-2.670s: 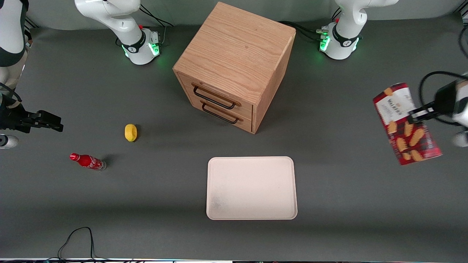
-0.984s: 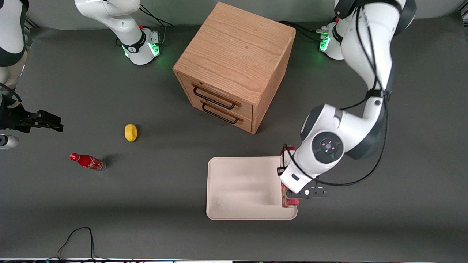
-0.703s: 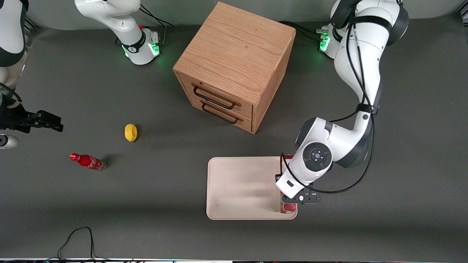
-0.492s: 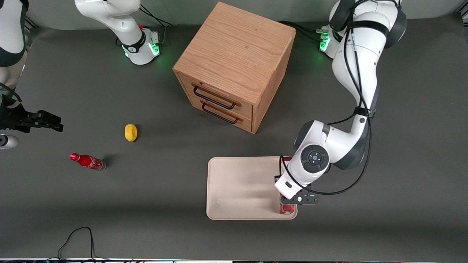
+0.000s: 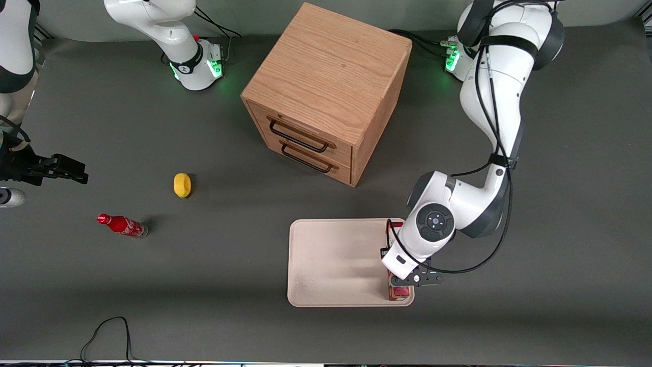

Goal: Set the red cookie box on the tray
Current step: 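Raise the left gripper away from the tray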

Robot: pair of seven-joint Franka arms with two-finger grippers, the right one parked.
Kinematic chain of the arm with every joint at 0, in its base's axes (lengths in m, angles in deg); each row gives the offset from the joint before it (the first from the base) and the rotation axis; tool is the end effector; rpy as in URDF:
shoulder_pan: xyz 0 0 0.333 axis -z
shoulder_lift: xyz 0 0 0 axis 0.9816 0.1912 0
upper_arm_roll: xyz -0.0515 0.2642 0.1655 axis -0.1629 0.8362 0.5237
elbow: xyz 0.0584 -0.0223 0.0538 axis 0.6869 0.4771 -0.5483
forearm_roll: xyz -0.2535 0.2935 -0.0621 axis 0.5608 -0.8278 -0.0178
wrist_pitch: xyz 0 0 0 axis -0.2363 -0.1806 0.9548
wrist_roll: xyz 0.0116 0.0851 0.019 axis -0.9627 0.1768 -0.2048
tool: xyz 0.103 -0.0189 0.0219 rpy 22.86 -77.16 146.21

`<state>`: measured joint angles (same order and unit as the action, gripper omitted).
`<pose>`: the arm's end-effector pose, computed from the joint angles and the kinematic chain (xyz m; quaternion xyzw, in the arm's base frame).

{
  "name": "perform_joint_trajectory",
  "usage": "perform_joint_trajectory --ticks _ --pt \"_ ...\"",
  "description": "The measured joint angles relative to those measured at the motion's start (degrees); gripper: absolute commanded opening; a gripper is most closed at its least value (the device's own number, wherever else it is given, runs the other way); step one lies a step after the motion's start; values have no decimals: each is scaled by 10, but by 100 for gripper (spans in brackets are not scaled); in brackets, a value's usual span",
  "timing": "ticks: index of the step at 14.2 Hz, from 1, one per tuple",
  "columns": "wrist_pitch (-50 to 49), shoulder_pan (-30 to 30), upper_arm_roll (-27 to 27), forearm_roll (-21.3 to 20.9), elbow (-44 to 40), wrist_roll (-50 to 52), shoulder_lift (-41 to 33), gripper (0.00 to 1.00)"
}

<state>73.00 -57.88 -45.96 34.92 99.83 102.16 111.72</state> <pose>0.7089 -0.3270 0.2663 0.9987 0.0295 0.0329 0.0238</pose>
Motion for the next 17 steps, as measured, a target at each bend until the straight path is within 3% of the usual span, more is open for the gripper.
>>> perform_joint_trajectory --ticks 1,2,9,17 --pt "0 0 0 -1 0 0 0 87" --pt "-2 0 0 -3 0 1 0 100" --pt "-118 0 0 -5 -9 14 -48 100" --pt "-365 -3 0 -6 -11 27 -277 100"
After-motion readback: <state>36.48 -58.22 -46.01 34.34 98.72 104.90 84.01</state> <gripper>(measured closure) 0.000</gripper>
